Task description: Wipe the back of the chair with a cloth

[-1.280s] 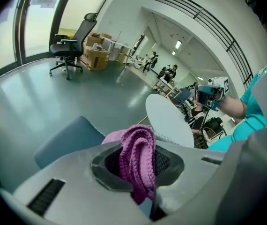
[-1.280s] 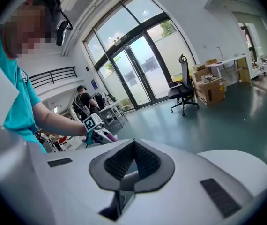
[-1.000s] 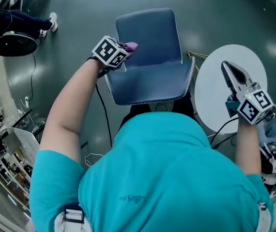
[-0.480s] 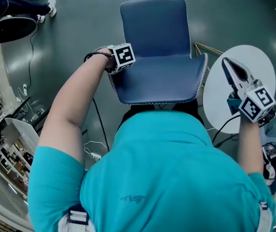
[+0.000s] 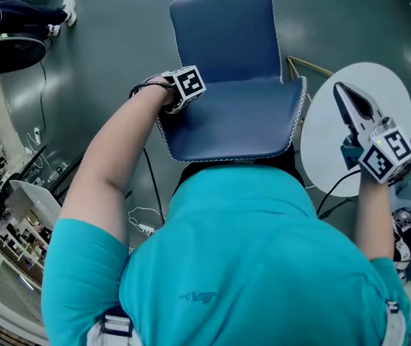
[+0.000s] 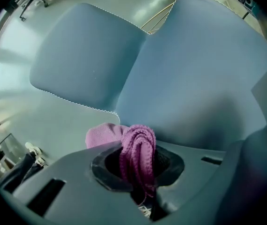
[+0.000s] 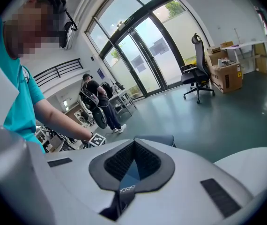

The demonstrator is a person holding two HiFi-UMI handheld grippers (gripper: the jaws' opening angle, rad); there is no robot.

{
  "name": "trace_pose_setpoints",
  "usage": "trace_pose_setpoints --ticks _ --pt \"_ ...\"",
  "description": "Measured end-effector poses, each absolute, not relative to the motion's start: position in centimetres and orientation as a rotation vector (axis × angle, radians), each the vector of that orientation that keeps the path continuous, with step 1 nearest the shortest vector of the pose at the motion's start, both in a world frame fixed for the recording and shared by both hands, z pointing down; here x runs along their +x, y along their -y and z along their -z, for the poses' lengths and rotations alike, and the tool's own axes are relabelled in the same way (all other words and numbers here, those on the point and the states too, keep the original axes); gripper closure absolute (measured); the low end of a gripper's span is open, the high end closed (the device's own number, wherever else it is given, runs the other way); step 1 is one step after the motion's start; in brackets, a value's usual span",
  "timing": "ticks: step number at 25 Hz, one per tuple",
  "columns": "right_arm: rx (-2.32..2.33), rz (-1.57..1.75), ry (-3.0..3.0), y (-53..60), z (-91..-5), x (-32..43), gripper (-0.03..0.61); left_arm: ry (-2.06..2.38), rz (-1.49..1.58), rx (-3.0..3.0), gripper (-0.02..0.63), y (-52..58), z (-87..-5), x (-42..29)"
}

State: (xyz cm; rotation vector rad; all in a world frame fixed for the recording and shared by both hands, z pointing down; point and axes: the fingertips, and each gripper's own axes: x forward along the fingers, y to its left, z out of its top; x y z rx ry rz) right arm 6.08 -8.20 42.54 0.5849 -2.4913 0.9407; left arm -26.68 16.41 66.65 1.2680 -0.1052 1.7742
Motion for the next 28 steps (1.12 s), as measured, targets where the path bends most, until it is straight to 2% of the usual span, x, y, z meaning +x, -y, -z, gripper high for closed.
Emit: trace_pose_setpoints --ticks 28 --pt "0.625 -1.013 2.418 7.2 -47.6 10.9 0.586 0.067 -1.738 1.162 0.555 -17.0 -74.3 -23.9"
